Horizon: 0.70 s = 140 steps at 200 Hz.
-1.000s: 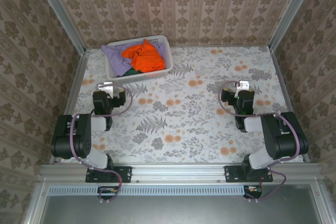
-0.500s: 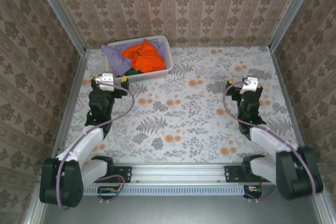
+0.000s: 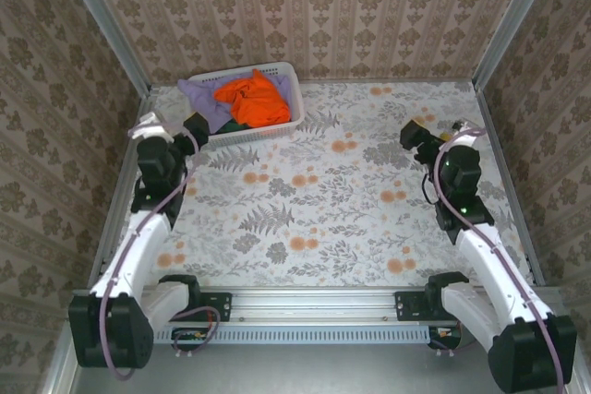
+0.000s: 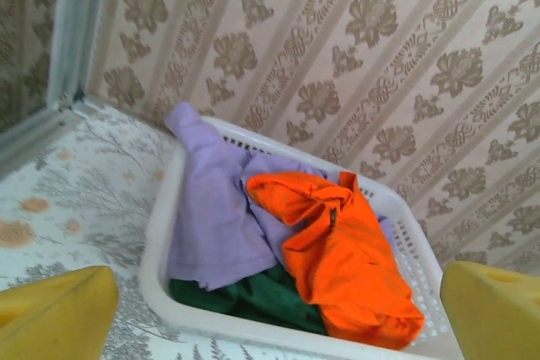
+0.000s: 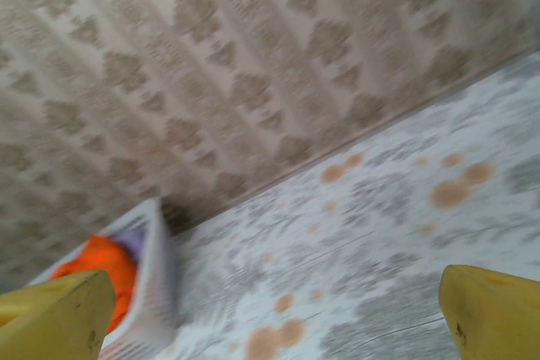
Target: Fold and stack the t-shirts
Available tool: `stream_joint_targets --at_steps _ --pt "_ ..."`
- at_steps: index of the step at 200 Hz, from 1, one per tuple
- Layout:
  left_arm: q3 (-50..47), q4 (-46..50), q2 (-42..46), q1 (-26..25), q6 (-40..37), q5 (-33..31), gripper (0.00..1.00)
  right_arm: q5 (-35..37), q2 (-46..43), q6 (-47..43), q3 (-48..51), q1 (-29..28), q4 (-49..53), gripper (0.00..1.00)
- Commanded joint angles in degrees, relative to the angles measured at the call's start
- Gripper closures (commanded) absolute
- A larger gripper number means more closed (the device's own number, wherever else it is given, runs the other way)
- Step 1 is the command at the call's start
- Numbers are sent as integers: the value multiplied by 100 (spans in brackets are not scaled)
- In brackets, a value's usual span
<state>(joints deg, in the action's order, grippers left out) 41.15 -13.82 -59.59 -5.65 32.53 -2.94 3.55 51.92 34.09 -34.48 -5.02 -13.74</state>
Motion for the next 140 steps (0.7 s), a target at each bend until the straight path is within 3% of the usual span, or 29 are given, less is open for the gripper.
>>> stream_joint_targets --at_steps 1,21,47,81,97,128,140 --pt "1138 1272 -750 -248 171 306 0 -1402 722 877 -87 -301 62 0" --pt "2361 2543 -1808 -567 -76 -54 2 -855 1772 124 -972 -1161 1288 1" --pt "3860 3714 -3236 -630 -120 253 13 -492 3115 -416 -1724 -1929 1997 12" --pt "5399 4558 -4761 -615 -292 489 21 -300 3898 -697 -1823 -2348 1735 19" --pt "6094 4919 -5378 -613 -446 660 22 -11 4020 -811 -1918 -2475 1806 20" --pt "7271 5334 -6367 -595 -632 1239 27 -93 4161 -793 -1961 -2535 1803 24" --pt "7667 5513 -6687 -604 -660 1493 34 -72 4168 -798 -1962 -2540 1812 25"
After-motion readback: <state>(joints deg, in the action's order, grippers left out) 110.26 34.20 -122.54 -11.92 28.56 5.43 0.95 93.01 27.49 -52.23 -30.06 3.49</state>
